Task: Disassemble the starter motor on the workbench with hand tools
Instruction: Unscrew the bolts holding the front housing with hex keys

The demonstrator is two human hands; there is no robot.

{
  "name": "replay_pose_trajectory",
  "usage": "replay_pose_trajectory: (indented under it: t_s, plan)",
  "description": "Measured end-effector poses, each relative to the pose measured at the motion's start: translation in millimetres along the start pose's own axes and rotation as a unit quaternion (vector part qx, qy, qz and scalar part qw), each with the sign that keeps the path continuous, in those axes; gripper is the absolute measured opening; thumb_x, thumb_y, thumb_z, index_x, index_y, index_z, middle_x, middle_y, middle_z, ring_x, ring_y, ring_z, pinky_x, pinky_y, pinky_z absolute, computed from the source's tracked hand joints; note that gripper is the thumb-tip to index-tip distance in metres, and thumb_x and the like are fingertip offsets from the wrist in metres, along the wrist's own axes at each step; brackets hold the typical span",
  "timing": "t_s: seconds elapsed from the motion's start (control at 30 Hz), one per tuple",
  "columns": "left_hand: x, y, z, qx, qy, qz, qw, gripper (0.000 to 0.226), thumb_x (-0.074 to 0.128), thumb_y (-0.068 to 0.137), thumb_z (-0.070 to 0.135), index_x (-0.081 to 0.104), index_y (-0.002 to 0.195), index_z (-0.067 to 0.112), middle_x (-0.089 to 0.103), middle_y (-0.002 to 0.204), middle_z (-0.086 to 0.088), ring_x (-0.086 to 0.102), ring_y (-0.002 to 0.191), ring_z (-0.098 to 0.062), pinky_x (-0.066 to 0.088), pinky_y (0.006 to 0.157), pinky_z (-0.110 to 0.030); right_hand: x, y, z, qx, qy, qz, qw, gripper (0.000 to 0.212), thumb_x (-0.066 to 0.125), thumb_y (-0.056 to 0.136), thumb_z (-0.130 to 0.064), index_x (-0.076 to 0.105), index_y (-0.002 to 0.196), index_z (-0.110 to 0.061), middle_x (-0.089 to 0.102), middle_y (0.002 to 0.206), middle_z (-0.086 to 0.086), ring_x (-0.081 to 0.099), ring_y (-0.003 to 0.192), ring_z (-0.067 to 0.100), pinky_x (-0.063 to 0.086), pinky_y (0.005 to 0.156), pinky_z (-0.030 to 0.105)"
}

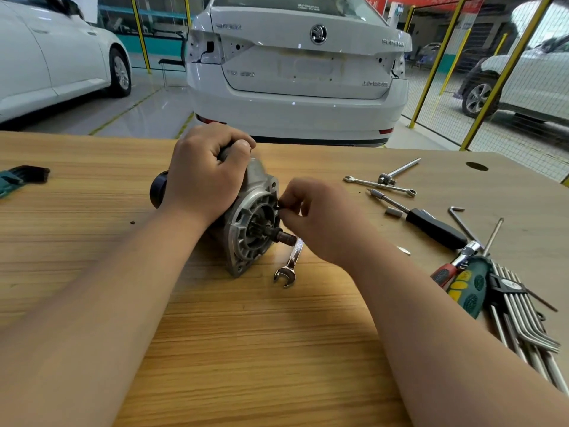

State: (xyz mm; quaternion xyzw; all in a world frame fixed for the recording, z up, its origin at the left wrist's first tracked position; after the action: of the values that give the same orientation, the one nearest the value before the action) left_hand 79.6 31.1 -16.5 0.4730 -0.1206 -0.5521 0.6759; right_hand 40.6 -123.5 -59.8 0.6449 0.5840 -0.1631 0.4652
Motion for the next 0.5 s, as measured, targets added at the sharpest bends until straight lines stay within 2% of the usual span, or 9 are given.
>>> replay_pose_trajectory:
  t_s: [0.1, 0.17, 0.23, 0.3, 0.4, 0.47, 0.5]
  plan:
    - [0, 0, 1, 0.01, 0.0, 0.001, 1.0, 0.025, 0.049, 0.089, 0.012, 0.074, 0.088, 0.01, 0.064, 0.087, 0.008, 0.047, 0.086, 0.021, 0.032, 0.078, -0.001, -1, -4, -20, -0.102, -0.096, -0.006, 0.99, 0.013, 0.067, 0.087, -0.014, 0.061, 0.088, -0.025, 0.051, 0.087, -0.013, 0.054, 0.072, 0.009, 0.045, 0.058, 0.025]
    - [0, -1, 1, 0.008, -0.001, 0.0, 1.0, 0.025, 0.049, 0.09, 0.013, 0.074, 0.091, 0.011, 0.064, 0.089, 0.009, 0.048, 0.087, 0.016, 0.032, 0.079, -0.001, -3, -4, -23, -0.123, -0.108, 0.001, 0.987, 0.01, 0.066, 0.088, -0.014, 0.065, 0.096, -0.02, 0.049, 0.091, -0.011, 0.057, 0.077, 0.017, 0.051, 0.06, 0.033]
    - [-2, -4, -3, -0.018, 0.005, 0.018, 1.0, 0.026, 0.049, 0.09, 0.02, 0.073, 0.099, 0.015, 0.061, 0.093, 0.015, 0.045, 0.094, 0.009, 0.031, 0.082, -0.002, -4, -4, -24, -0.136, -0.111, 0.004, 0.985, 0.009, 0.066, 0.088, -0.016, 0.065, 0.096, -0.02, 0.048, 0.091, -0.013, 0.056, 0.078, 0.017, 0.051, 0.059, 0.035]
    - [-6, -8, -9, -0.049, 0.008, 0.029, 0.998, 0.029, 0.048, 0.09, 0.028, 0.069, 0.108, 0.019, 0.055, 0.097, 0.024, 0.042, 0.104, 0.003, 0.028, 0.086, -0.002, -4, -4, -23, -0.14, -0.103, 0.006, 0.985, 0.009, 0.067, 0.088, -0.017, 0.061, 0.087, -0.024, 0.048, 0.088, -0.015, 0.054, 0.074, 0.013, 0.048, 0.058, 0.032]
    - [-4, -15, -10, -0.027, 0.026, -0.009, 0.999, 0.036, 0.041, 0.094, 0.03, 0.064, 0.119, 0.017, 0.055, 0.112, 0.016, 0.04, 0.115, -0.005, 0.027, 0.095, -0.009, -9, -5, -7, -0.086, -0.056, 0.022, 0.994, 0.025, 0.068, 0.084, -0.019, 0.049, 0.072, -0.03, 0.052, 0.077, -0.015, 0.051, 0.067, 0.004, 0.043, 0.056, 0.02]
    - [-3, -17, -11, -0.025, 0.028, -0.026, 0.999, 0.039, 0.038, 0.095, 0.032, 0.061, 0.123, 0.017, 0.052, 0.118, 0.012, 0.038, 0.12, -0.006, 0.027, 0.101, -0.019, -15, -6, 12, 0.016, 0.074, 0.037, 0.996, 0.024, 0.069, 0.084, -0.017, 0.055, 0.069, -0.031, 0.058, 0.065, -0.014, 0.054, 0.06, 0.0, 0.041, 0.05, 0.011]
    - [-3, -17, -12, -0.028, 0.027, -0.028, 0.999, 0.04, 0.037, 0.095, 0.033, 0.06, 0.124, 0.017, 0.051, 0.119, 0.012, 0.036, 0.12, -0.004, 0.027, 0.103, -0.021, -13, -7, 21, 0.077, 0.184, 0.037, 0.979, 0.021, 0.069, 0.085, -0.016, 0.058, 0.07, -0.027, 0.059, 0.059, -0.012, 0.053, 0.053, 0.001, 0.042, 0.046, 0.012]
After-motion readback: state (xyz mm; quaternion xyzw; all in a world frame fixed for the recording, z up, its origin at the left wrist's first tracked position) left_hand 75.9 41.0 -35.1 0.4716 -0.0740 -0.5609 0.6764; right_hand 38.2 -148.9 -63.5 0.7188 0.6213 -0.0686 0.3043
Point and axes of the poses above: each hand's wrist, its own y-axis towards the middle knuckle, its own x-axis out of the palm, z = x × y, the point moved 7 cm from there along y, towards the middle knuckle
